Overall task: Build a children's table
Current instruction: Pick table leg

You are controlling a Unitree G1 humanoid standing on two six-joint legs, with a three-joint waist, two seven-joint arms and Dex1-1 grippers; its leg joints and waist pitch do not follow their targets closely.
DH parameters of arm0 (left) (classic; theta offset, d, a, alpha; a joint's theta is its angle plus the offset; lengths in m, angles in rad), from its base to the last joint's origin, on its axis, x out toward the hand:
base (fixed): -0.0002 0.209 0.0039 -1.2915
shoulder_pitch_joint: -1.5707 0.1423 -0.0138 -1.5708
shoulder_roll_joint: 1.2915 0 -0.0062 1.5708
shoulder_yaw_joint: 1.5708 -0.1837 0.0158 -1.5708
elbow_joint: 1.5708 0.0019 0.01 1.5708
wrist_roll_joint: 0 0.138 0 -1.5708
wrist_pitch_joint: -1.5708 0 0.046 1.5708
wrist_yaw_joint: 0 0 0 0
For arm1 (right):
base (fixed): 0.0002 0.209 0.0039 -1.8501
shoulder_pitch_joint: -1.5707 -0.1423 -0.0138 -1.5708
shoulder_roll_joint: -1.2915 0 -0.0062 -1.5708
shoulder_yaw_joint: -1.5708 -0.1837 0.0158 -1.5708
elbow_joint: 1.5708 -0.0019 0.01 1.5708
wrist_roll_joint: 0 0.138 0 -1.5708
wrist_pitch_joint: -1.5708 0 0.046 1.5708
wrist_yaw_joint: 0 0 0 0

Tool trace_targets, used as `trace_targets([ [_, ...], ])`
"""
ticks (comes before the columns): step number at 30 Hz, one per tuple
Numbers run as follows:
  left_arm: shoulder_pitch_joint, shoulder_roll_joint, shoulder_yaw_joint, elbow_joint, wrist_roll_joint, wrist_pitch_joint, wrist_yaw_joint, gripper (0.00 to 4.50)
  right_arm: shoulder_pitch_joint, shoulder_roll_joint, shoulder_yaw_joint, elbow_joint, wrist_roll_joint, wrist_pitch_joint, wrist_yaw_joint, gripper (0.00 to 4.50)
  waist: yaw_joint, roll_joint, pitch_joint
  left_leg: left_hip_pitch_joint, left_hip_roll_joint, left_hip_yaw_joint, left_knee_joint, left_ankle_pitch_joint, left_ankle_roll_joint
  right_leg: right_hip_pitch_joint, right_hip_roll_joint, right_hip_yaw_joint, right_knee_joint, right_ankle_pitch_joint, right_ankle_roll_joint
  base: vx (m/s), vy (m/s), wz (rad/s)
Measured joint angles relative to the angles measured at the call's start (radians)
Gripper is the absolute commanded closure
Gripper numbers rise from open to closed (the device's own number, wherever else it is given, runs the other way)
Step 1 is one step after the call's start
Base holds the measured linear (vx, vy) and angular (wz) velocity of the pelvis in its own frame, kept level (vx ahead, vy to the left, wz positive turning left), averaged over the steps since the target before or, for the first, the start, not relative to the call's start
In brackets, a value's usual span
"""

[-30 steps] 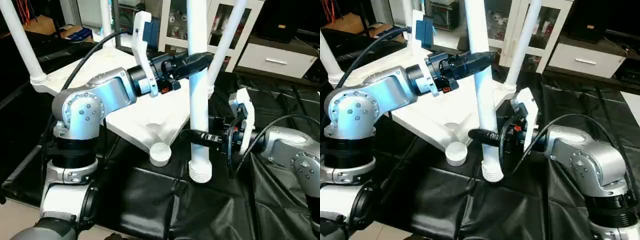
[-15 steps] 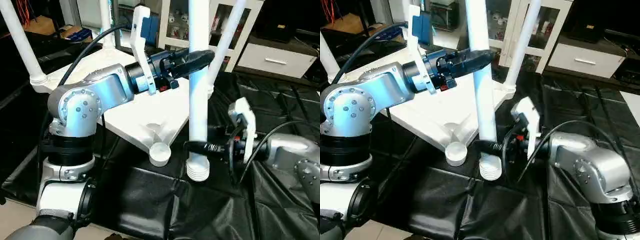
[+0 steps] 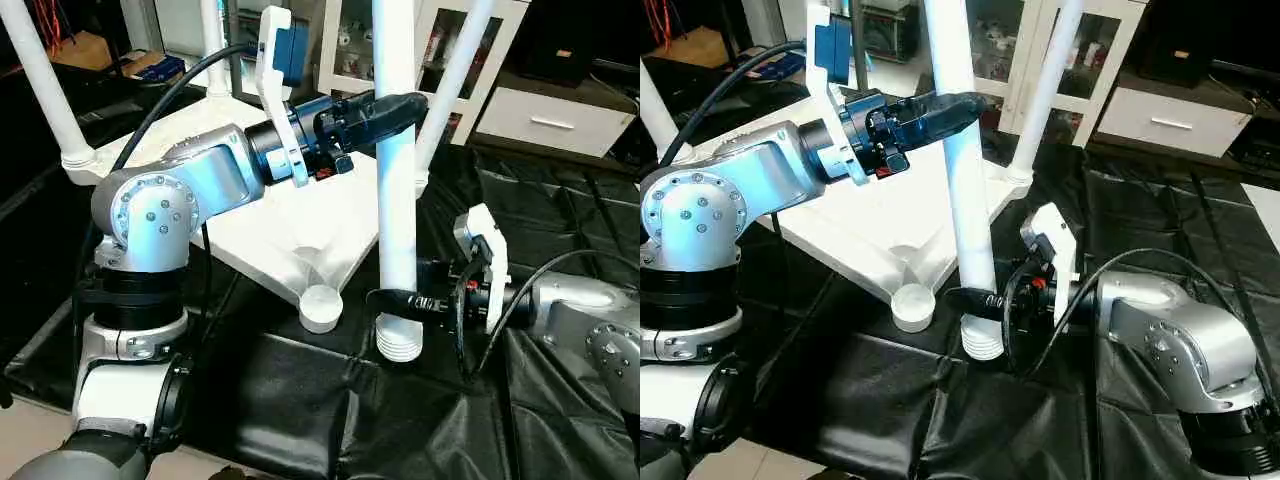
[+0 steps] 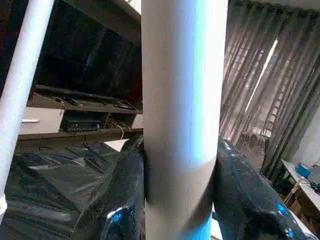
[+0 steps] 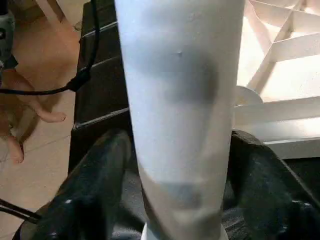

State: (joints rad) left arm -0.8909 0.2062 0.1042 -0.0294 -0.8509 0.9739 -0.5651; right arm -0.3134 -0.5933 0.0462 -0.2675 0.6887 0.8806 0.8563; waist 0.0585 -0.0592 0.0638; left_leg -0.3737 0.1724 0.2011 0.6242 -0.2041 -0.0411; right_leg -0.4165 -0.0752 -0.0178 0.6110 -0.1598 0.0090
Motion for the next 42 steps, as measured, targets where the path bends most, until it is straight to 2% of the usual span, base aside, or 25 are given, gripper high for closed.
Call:
trace_targets([
  [1,-0.008,0.002,0.0,0.009,0.0,0.0,-0.002,2.91,0.0,0.0,0.0,0.0,0.0,0.0,0.001,1.75,0.0,0.0,0.0,0.0,0.0,0.0,0.0,0.0,0.0,0.0,0.0,0.0,0.0,0.0,0.0,0.0,0.0,0.0],
  [4,-0.041,0.019,0.002,0.06,0.001,-0.011,-0.039,2.91,0.001,0.0,0.001,0.0,0.001,0.0,0.003,1.84,0.0,0.0,0.0,0.0,0.0,0.0,0.0,0.0,0.0,0.0,0.0,0.0,0.0,0.0,0.0,0.0,0.0,0.0],
  [11,-0.072,0.044,0.006,0.194,0.012,-0.044,-0.119,2.91,0.007,-0.01,0.002,-0.005,0.001,-0.001,0.005,2.53,0.001,0.0,0.0,0.0,0.0,0.0,0.0,0.0,0.0,0.0,0.0,0.0,0.0,0.0,0.0,0.0,0.0,0.0],
  [19,-0.096,0.047,0.006,0.239,0.018,-0.045,-0.147,2.91,0.01,-0.011,0.003,-0.005,0.0,-0.012,0.006,2.64,0.001,0.0,0.0,0.001,0.0,0.0,0.0,0.0,0.0,0.001,0.0,0.0,0.0,0.001,-0.001,0.0,0.0,0.0],
  [22,-0.1,0.051,0.006,0.261,0.021,-0.049,-0.163,2.91,0.01,-0.011,0.003,-0.005,-0.008,-0.015,0.006,2.64,0.001,0.0,0.0,0.001,0.0,0.0,0.0,0.0,0.0,0.001,0.0,0.0,0.0,0.001,-0.001,0.0,0.0,0.0],
  [24,-0.112,0.059,0.005,0.297,0.025,-0.056,-0.184,2.91,0.009,-0.011,0.003,-0.004,-0.016,-0.02,0.005,2.08,0.001,0.0,0.0,0.001,0.0,0.0,0.0,0.0,0.0,0.001,0.0,0.0,0.001,0.001,-0.001,0.0,0.0,0.0],
  [27,-0.18,0.079,0.002,0.426,0.057,-0.113,-0.242,2.91,0.005,-0.01,0.014,-0.004,-0.023,-0.022,0.004,1.85,0.001,0.001,0.0,0.001,0.0,0.0,0.0,0.0,0.0,0.001,0.0,0.0,0.0,0.001,-0.002,0.0,0.0,0.0],
  [28,-0.189,0.089,0.005,0.44,0.063,-0.129,-0.26,2.91,0.005,-0.01,0.022,-0.004,-0.032,-0.024,0.002,1.61,0.001,0.002,-0.001,0.002,0.0,0.0,0.0,0.0,0.0,0.002,0.0,0.0,0.0,0.001,-0.002,0.0,0.0,0.0],
  [31,-0.185,0.088,0.007,0.436,0.064,-0.133,-0.262,2.91,0.005,-0.01,0.04,-0.004,-0.044,-0.033,-0.001,1.47,0.001,0.002,-0.001,0.001,0.0,0.0,0.0,0.0,0.0,0.001,0.0,0.0,0.0,0.001,-0.002,0.0,0.0,0.0],
  [36,-0.107,0.068,0.007,0.274,0.056,-0.111,-0.23,2.91,0.007,-0.009,0.046,-0.004,-0.055,-0.033,0.0,1.44,0.001,0.003,-0.001,0.001,0.0,0.0,0.0,0.0,0.0,0.001,0.0,0.0,0.0,0.001,-0.002,0.0,0.0,0.0],
  [42,-0.028,0.052,-0.022,0.143,0.034,-0.086,-0.214,2.91,0.005,0.032,0.044,-0.003,-0.058,-0.056,-0.02,1.44,0.0,0.003,-0.001,0.003,0.0,0.0,0.001,0.0,0.0,0.002,0.0,0.0,0.001,0.001,-0.003,0.0,0.0,0.0],
])
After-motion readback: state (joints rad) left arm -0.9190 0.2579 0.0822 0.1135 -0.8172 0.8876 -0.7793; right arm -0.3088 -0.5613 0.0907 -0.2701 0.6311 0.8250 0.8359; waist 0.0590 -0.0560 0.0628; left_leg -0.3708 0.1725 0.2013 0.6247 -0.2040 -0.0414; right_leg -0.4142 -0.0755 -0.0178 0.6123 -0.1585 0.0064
